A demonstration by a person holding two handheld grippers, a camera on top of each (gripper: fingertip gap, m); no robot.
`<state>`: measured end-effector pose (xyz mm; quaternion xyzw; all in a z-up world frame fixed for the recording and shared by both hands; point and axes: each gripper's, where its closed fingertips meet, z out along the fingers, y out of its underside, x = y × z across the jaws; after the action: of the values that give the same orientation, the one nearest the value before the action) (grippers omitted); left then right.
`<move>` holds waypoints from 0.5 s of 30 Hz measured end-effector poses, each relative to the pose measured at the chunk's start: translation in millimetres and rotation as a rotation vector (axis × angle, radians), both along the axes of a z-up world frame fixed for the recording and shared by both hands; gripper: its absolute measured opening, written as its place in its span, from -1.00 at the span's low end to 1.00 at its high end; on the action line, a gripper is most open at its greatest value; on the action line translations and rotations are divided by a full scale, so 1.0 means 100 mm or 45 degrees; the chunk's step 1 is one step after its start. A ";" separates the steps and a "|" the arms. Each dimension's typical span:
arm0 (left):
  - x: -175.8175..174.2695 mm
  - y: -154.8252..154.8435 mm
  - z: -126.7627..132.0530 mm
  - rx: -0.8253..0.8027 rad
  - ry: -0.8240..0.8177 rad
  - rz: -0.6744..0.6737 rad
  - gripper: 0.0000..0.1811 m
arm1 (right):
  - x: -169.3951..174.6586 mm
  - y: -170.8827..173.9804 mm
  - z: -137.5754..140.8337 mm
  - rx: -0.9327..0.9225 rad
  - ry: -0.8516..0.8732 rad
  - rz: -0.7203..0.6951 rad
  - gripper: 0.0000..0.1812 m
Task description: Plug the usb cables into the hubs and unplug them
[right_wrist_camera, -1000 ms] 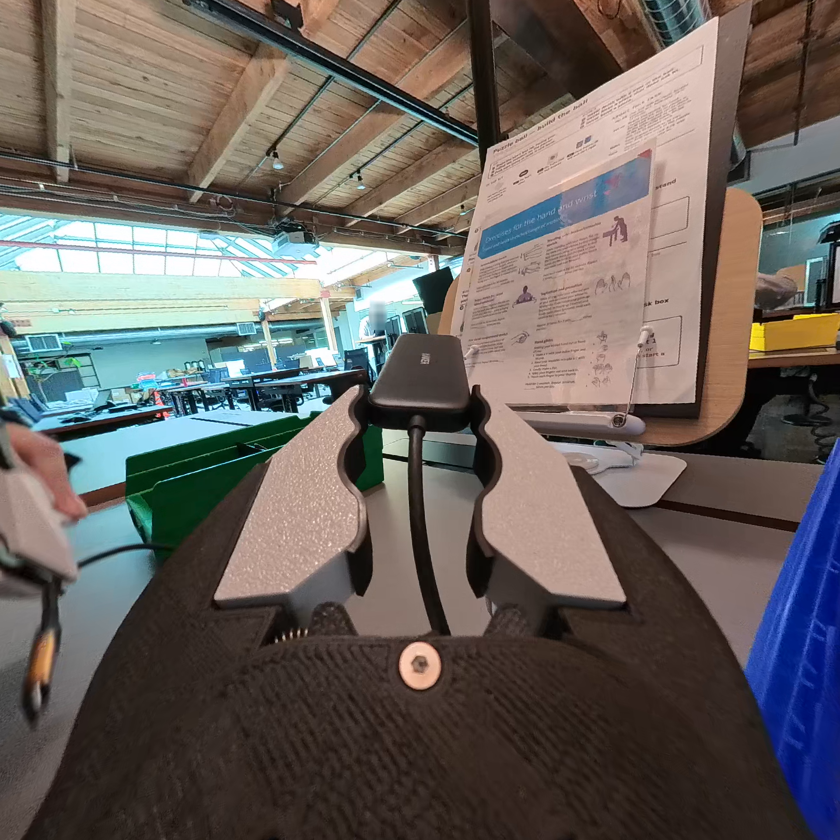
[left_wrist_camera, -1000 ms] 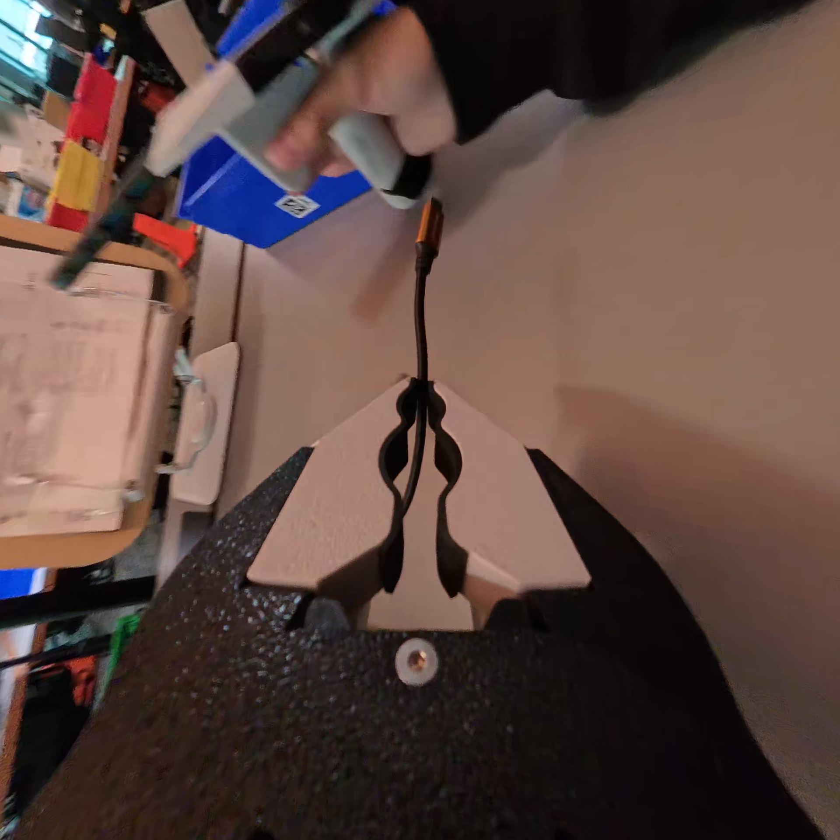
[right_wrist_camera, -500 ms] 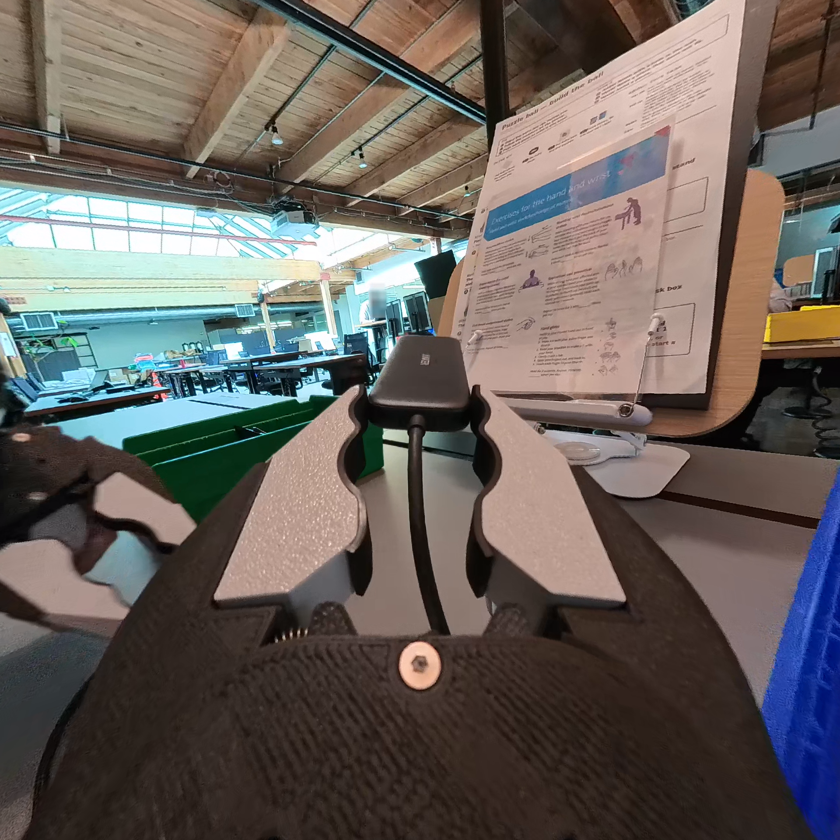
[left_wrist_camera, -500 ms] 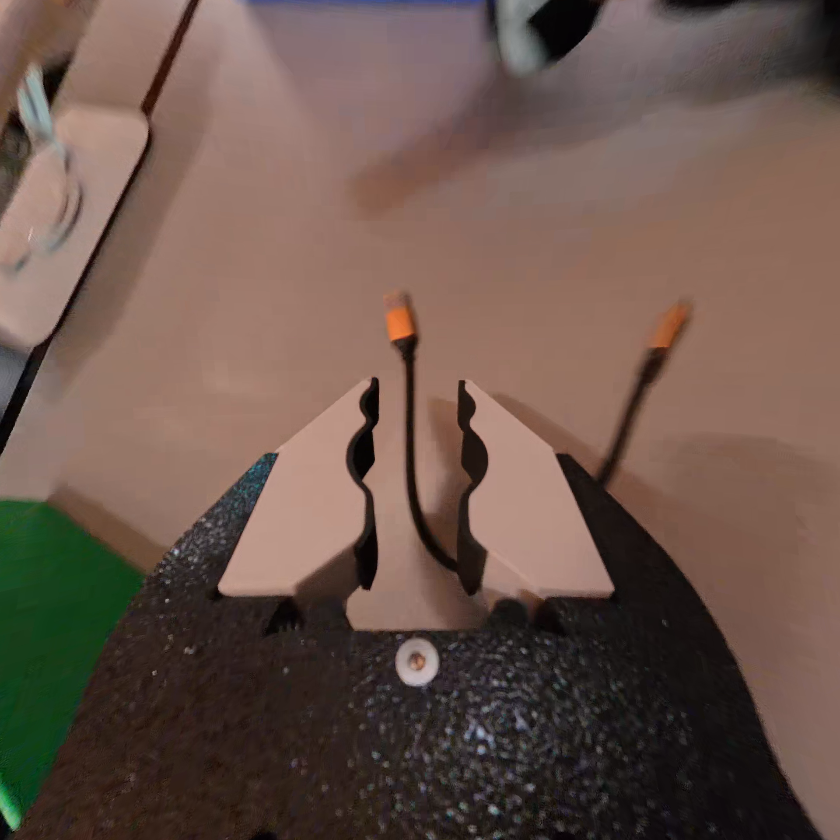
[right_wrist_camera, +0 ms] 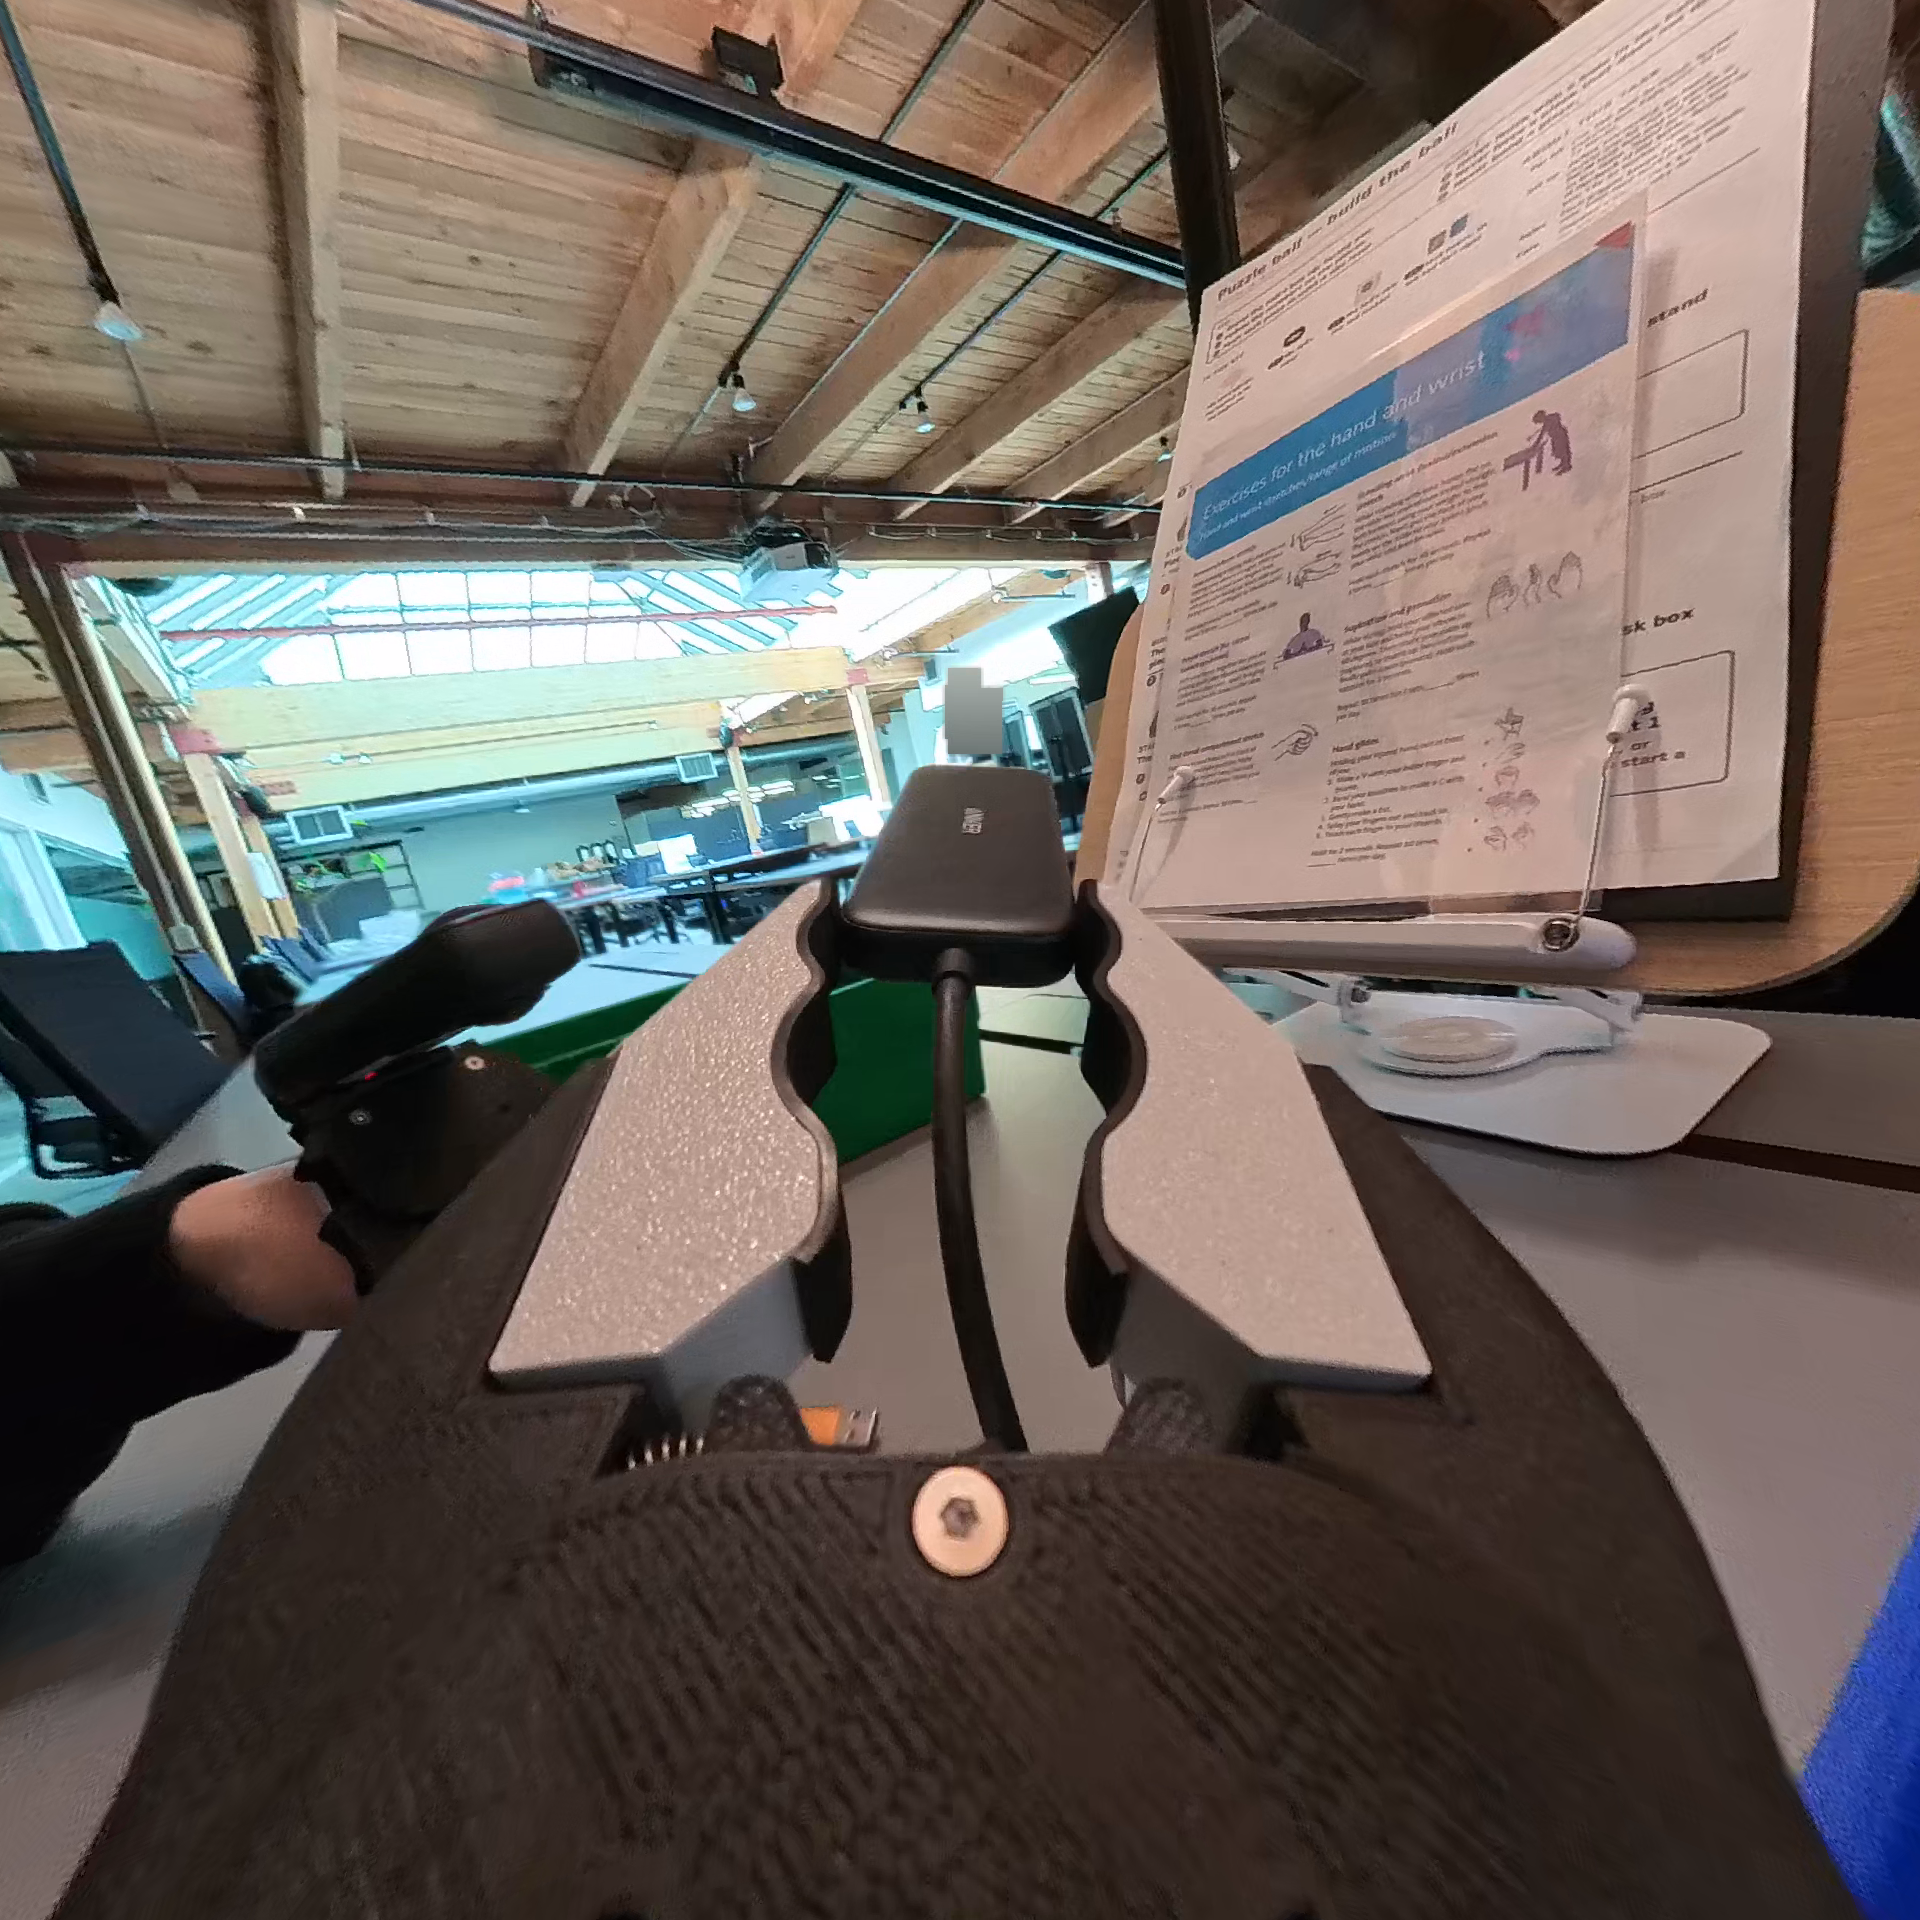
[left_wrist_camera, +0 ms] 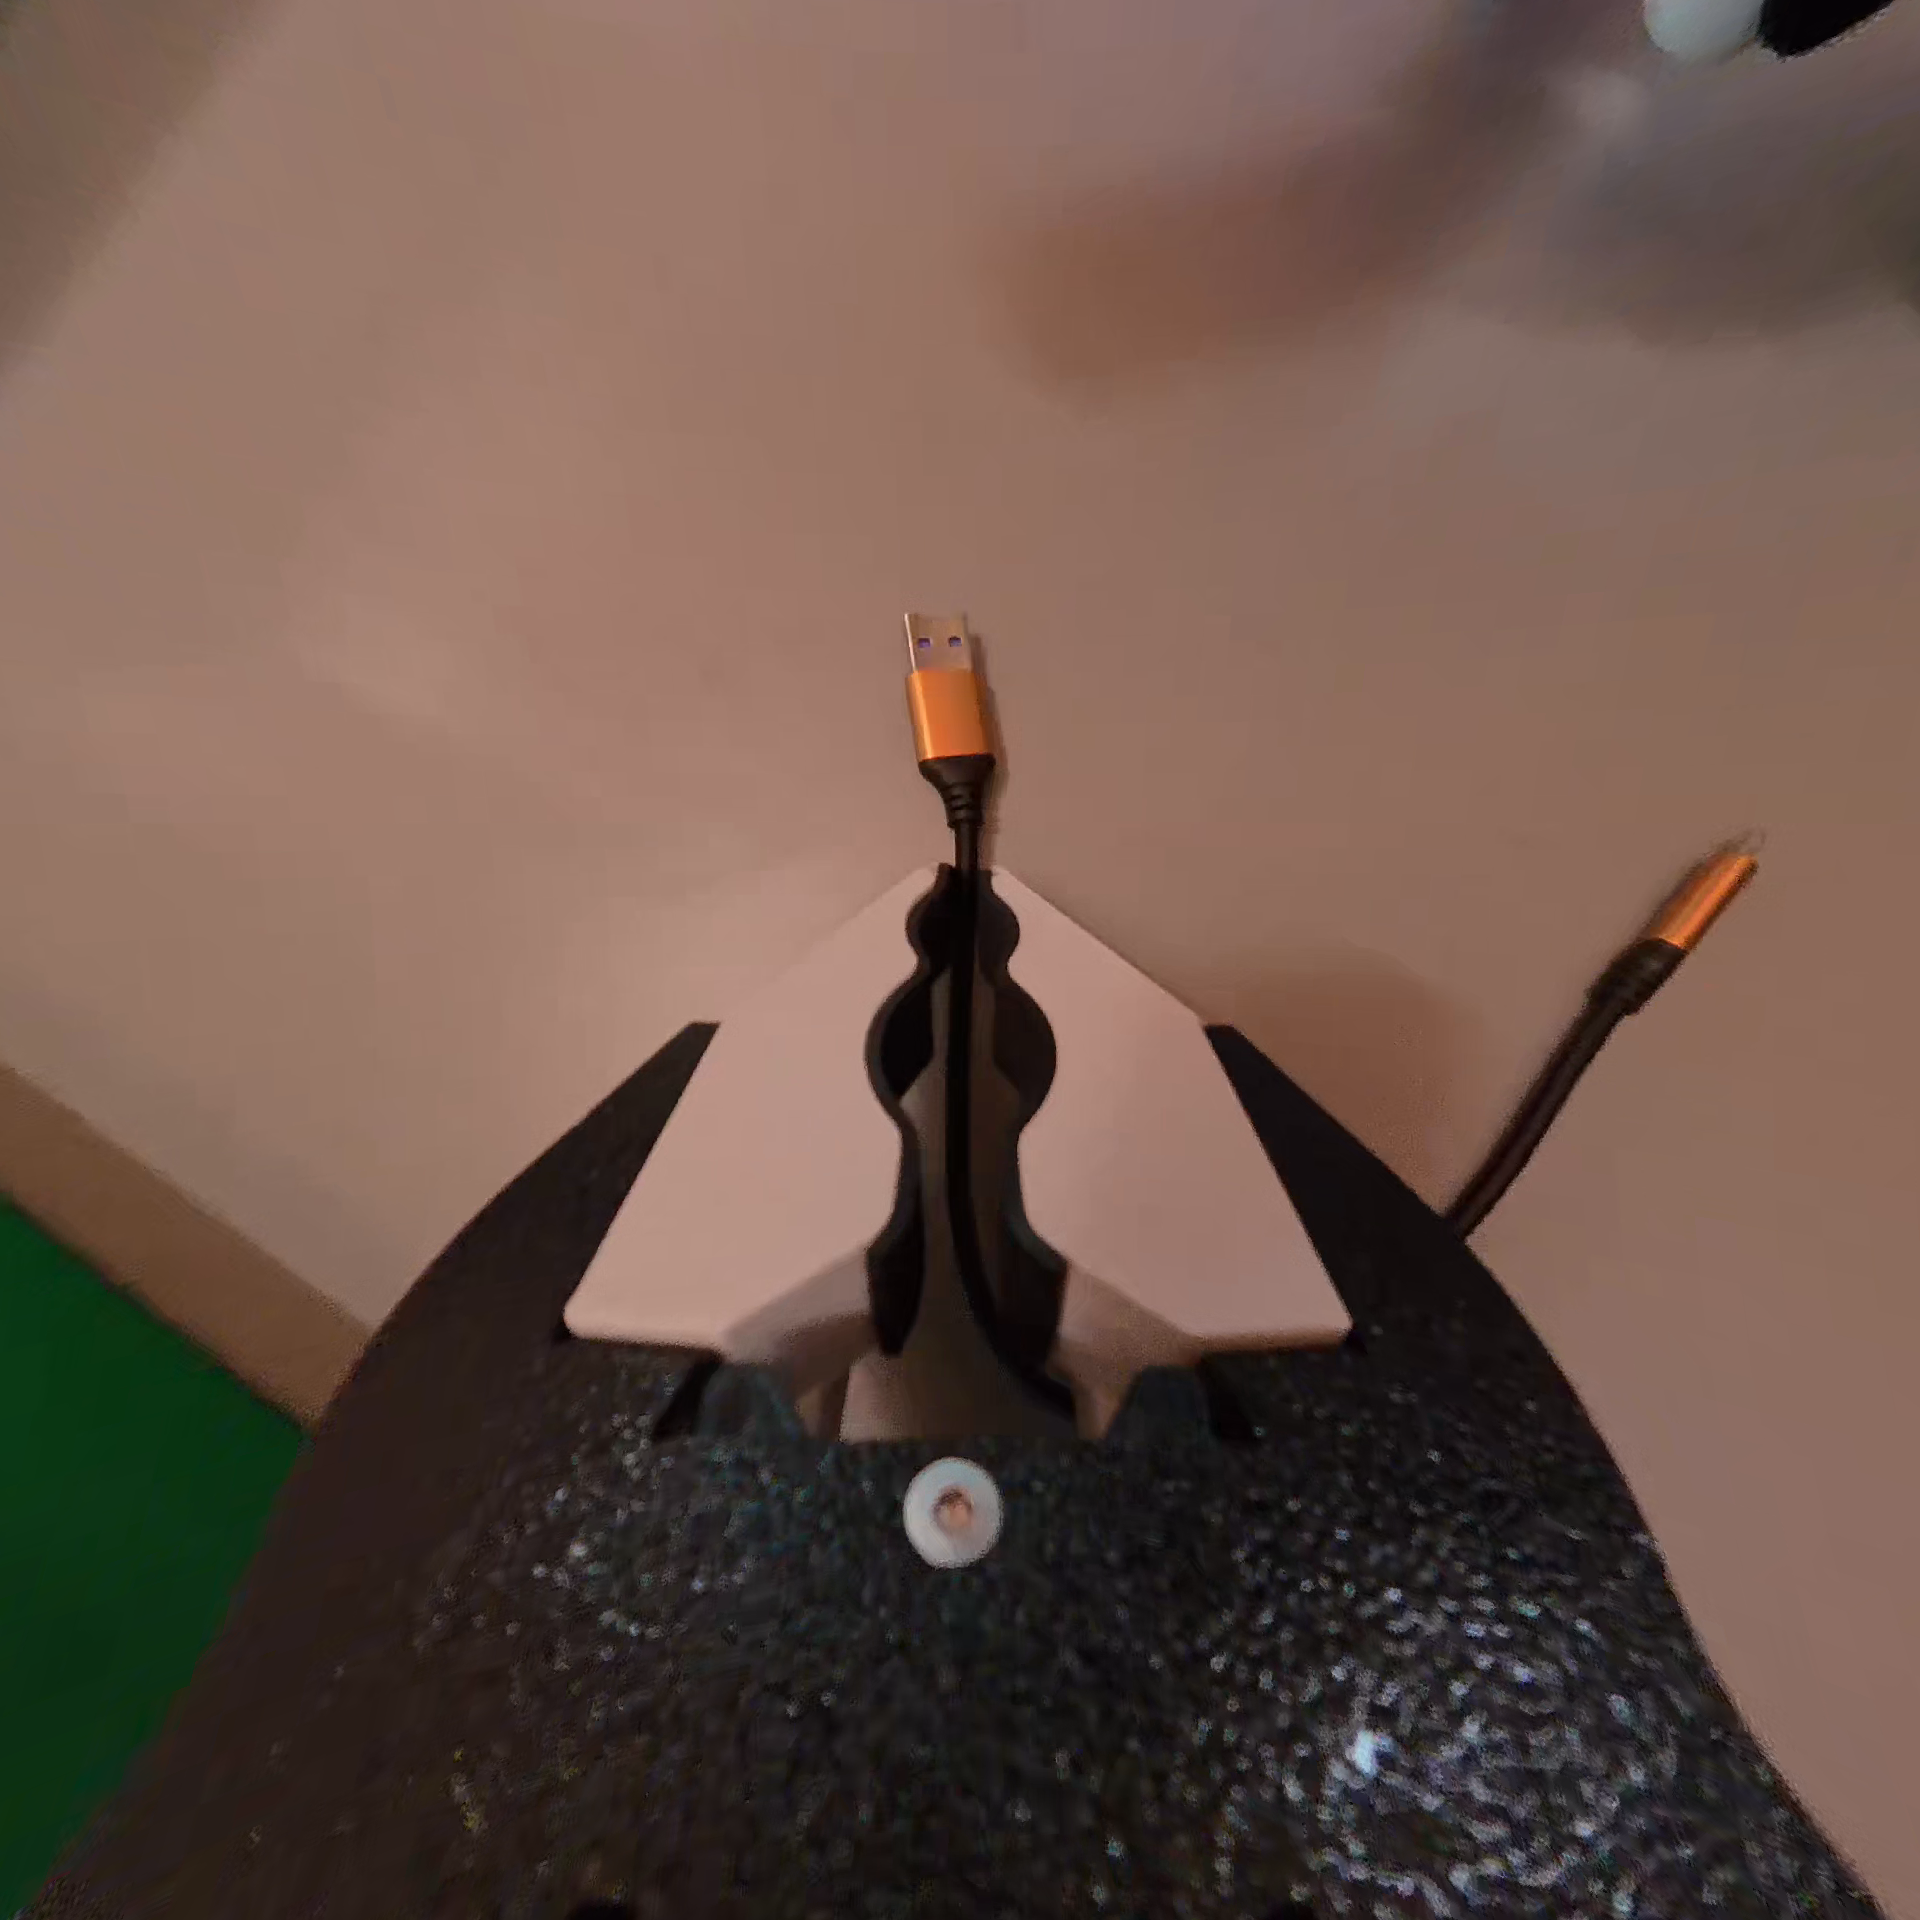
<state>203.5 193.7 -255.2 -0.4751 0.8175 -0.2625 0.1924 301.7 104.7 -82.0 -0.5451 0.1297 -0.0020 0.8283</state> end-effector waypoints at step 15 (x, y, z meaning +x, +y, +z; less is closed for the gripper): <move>0.16 -0.03 1.31 0.878 -1.100 -0.223 -0.99 | 0.07 -0.04 0.00 -0.014 -0.020 -0.072 -0.51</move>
<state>219.3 190.2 -124.6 -0.1642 0.7394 -0.1656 0.6316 308.3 100.2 -82.0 -0.5459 0.1385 -0.0305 0.8258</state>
